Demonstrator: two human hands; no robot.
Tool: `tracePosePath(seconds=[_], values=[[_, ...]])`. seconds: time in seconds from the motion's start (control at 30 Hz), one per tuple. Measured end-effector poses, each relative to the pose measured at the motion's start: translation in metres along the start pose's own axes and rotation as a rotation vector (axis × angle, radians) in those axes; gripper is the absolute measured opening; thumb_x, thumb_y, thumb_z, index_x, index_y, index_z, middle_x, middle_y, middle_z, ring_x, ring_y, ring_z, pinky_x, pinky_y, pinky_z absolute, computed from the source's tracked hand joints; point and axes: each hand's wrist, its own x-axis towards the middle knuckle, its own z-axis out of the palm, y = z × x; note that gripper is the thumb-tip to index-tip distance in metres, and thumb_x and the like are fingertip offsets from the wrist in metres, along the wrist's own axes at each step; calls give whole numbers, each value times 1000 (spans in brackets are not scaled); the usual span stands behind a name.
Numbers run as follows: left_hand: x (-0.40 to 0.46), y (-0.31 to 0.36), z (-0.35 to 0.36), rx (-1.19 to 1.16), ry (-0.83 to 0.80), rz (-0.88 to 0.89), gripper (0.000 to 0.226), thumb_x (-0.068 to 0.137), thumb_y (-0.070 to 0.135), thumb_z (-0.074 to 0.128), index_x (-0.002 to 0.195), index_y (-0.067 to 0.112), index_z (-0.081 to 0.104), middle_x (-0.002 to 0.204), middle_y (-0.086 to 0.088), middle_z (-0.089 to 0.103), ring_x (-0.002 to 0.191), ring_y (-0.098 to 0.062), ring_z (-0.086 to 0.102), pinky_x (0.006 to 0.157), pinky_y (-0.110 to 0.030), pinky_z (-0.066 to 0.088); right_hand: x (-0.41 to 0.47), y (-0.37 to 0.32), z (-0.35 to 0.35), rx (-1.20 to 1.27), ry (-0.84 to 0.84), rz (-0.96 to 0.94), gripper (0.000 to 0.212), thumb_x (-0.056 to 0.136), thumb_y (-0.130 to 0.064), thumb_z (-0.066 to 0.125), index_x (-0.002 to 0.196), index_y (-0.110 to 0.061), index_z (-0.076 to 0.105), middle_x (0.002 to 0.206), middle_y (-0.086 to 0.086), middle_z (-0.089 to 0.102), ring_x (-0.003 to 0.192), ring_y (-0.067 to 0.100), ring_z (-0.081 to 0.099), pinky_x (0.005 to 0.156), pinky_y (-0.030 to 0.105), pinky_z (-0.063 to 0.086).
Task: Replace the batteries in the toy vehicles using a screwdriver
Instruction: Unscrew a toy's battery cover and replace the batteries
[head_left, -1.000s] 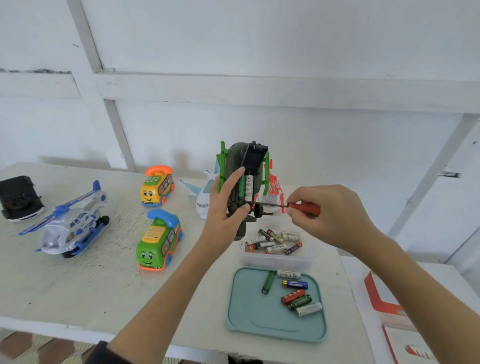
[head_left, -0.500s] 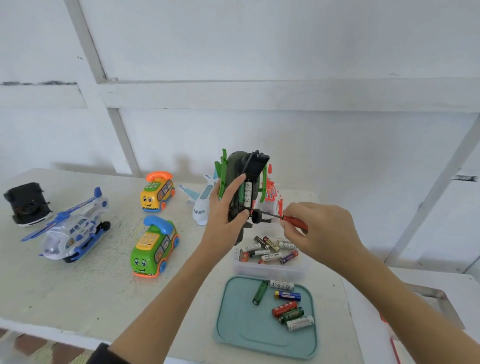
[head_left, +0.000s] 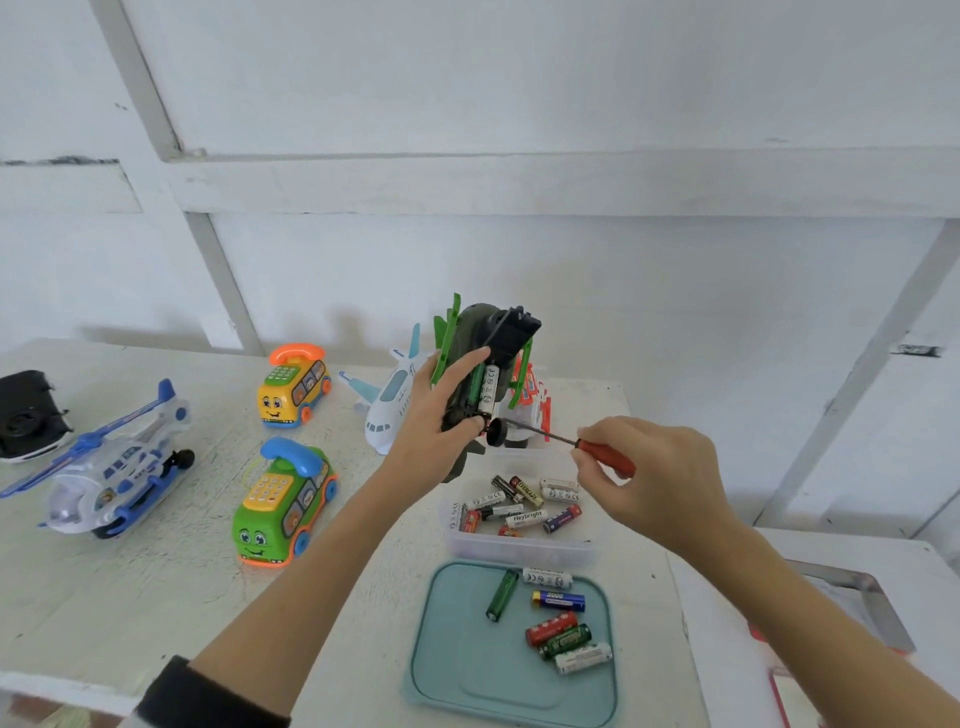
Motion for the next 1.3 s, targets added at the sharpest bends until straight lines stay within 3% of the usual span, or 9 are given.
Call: tracePosePath(seconds=[0.13, 0.23, 0.3, 0.4, 0.6, 0.73, 1.03, 1.17, 1.3], values=[[3, -3, -6, 64, -100, 2, 68, 91, -8, 51, 135, 43, 44, 150, -2, 21, 93, 23, 50, 75, -5, 47, 21, 11, -2, -48, -41, 124, 16, 72, -29, 61, 63, -16, 61, 48, -9, 55, 40, 15, 50, 41, 18, 34], [5, -8, -10, 116, -159, 19, 73, 89, -6, 52, 131, 53, 44, 152, 6, 19, 120, 0, 46, 79, -18, 55, 40, 20, 3, -76, -110, 177, 18, 73, -23, 69, 63, -13, 58, 50, -7, 58, 45, 20, 52, 47, 19, 33], [6, -11, -11, 138, -176, 22, 74, 89, -5, 52, 130, 56, 44, 153, 8, 17, 129, -18, 39, 78, -12, 51, 46, 22, 7, -73, -157, 173, 16, 74, -20, 71, 65, -12, 60, 52, -6, 60, 49, 21, 54, 50, 17, 33], [9, -11, -11, 184, -196, 31, 77, 88, -3, 53, 127, 62, 42, 156, 10, 12, 140, -16, 23, 80, 0, 41, 49, 23, 11, -78, -198, 172, 14, 75, -20, 69, 67, -11, 62, 53, -3, 61, 52, 22, 56, 53, 14, 30], [16, -10, -11, 375, -274, 58, 78, 85, 4, 53, 129, 67, 38, 156, 18, 5, 135, -20, 29, 86, -39, 55, 50, 31, 10, -9, -272, 271, 15, 76, -22, 68, 68, -11, 62, 56, 2, 60, 58, 22, 53, 52, 19, 31], [19, -10, -6, 394, -320, 46, 78, 85, 2, 53, 131, 64, 38, 158, 12, 5, 127, -17, 36, 81, -31, 54, 47, 36, 6, 22, -293, 326, 16, 75, -22, 68, 65, -12, 61, 58, 2, 62, 61, 21, 55, 54, 20, 34], [21, -12, -1, 449, -366, 23, 74, 87, 3, 52, 133, 59, 38, 160, 8, 3, 135, -16, 28, 98, -35, 46, 41, 40, -2, 51, -432, 375, 12, 72, -20, 69, 63, -13, 64, 59, -2, 64, 65, 18, 59, 61, 26, 44], [25, -15, -2, 381, -360, 16, 74, 87, 2, 53, 134, 57, 40, 158, 10, 7, 126, -16, 36, 80, -24, 51, 40, 38, -2, 57, -319, 388, 14, 74, -21, 68, 64, -13, 62, 58, 0, 63, 63, 20, 58, 57, 25, 42], [23, -17, -2, 290, -337, 1, 75, 87, -1, 54, 131, 58, 41, 156, 10, 13, 119, -11, 41, 89, -24, 53, 43, 31, 1, -33, -280, 339, 14, 77, -21, 66, 68, -11, 61, 59, 3, 62, 61, 23, 56, 54, 21, 36]])
